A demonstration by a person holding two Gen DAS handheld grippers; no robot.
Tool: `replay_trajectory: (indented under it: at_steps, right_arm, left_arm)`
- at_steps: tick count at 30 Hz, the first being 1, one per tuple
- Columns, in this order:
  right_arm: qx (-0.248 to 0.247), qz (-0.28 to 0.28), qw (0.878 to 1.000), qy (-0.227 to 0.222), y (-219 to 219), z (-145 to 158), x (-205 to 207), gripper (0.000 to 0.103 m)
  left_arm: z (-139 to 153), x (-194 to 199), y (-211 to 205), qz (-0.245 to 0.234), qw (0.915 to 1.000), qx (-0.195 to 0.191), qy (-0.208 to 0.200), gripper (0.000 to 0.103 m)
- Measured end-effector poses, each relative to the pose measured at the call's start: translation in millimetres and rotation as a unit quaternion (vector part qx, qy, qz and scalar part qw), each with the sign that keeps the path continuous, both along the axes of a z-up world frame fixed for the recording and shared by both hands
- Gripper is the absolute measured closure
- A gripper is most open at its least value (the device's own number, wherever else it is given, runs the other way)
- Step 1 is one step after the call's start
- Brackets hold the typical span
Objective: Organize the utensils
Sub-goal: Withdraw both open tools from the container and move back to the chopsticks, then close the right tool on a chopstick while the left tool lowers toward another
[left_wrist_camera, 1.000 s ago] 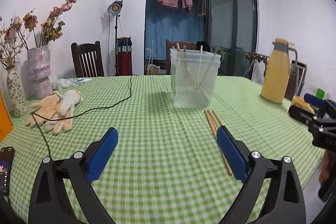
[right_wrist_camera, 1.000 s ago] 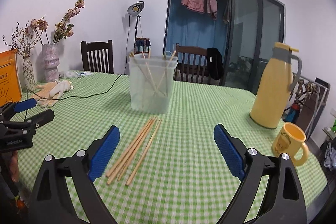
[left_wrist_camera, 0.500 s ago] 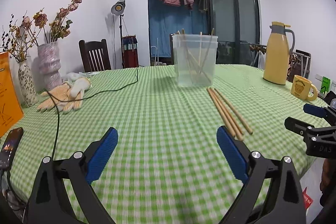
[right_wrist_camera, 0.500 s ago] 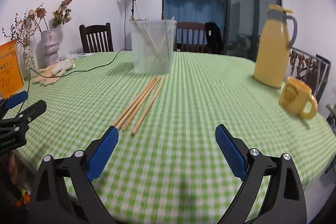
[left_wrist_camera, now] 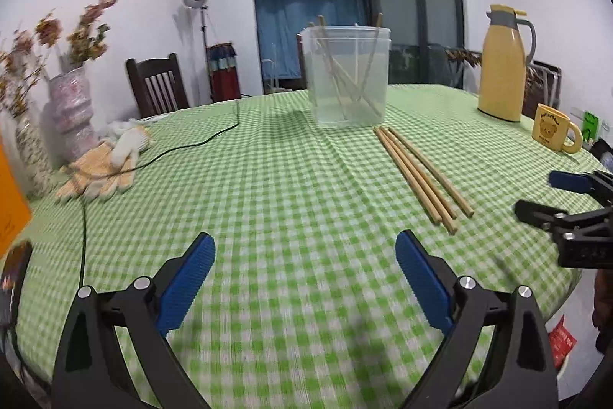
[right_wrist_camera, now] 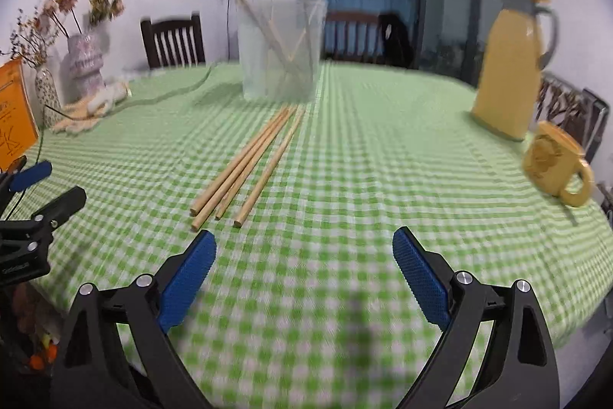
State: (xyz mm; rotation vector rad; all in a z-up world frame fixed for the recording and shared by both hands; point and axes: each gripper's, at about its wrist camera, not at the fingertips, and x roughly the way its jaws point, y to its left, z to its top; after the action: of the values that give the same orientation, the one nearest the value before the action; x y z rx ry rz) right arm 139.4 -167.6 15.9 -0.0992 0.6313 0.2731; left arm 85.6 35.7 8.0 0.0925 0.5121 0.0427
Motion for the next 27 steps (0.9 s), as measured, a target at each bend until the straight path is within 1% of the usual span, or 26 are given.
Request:
replay_trajectory:
  at_steps: [1,2,3,5,6,7,9,10,12,14,18,21,23,25,27]
  right_arm:
    - [0.004,0.002,1.000,0.019,3.2,0.8,11.2,0.016]
    - [0.012,0.006,0.999,0.032,5.6,1.9,19.1,0.025]
    - [0.020,0.010,0.999,0.042,8.1,3.0,25.6,0.032]
    - [0.021,0.022,0.997,0.068,18.9,2.2,40.8,0.050]
    - [0.019,0.026,0.997,0.073,22.8,0.5,44.1,0.055]
    - [0.014,0.029,0.996,0.083,28.2,-2.5,49.1,0.062]
    - [0.010,0.035,0.994,0.099,35.8,-8.6,55.8,0.063]
    - [0.000,0.039,0.993,0.109,39.1,-13.1,58.3,0.068]
    - [-0.016,0.038,0.994,0.100,41.1,-12.5,57.0,0.077]
    - [-0.011,0.037,0.994,0.105,36.5,-11.8,57.5,0.095]
    - [-0.010,0.030,0.994,0.106,22.8,-11.0,55.2,0.095]
    - [-0.010,0.030,0.994,0.103,11.7,-10.7,52.9,0.096]
    - [0.000,0.026,0.994,0.104,2.6,-11.2,54.2,0.096]
    - [0.004,0.017,0.995,0.103,-5.5,-11.5,55.0,0.096]
    - [0.010,0.012,0.995,0.102,-12.1,-11.6,54.2,0.096]
  left_arm:
    - [4.1,6.7,0.7,0.001,1.0000,0.006,0.002,0.011]
    - [7.5,12.4,1.0,0.001,0.9999,0.010,0.004,0.011]
    - [11.6,19.8,1.4,-0.004,0.9999,0.013,0.008,0.011]
    - [15.8,29.5,1.6,-0.007,0.9998,0.015,0.010,0.011]
    - [17.2,32.5,1.8,-0.008,0.9998,0.015,0.010,0.011]
    - [18.2,36.3,1.4,-0.011,0.9998,0.014,0.013,0.011]
    - [17.0,44.9,-0.3,-0.010,0.9995,0.014,0.025,0.011]
    - [15.7,48.4,-1.8,-0.008,0.9993,0.017,0.032,0.011]
    - [11.9,57.5,-8.4,-0.006,0.9983,0.029,0.051,0.011]
    - [9.1,65.2,-16.5,-0.017,0.9973,0.033,0.064,0.011]
    - [6.7,81.6,-39.3,-0.052,0.9947,0.035,0.081,0.011]
    - [0.0,93.0,-62.9,-0.082,0.9898,0.062,0.099,0.011]
    - [-3.6,98.1,-71.4,-0.088,0.9881,0.073,0.103,0.011]
    - [-6.4,102.6,-75.7,-0.097,0.9864,0.068,0.114,0.014]
    - [-10.2,106.7,-78.4,-0.103,0.9843,0.069,0.126,0.027]
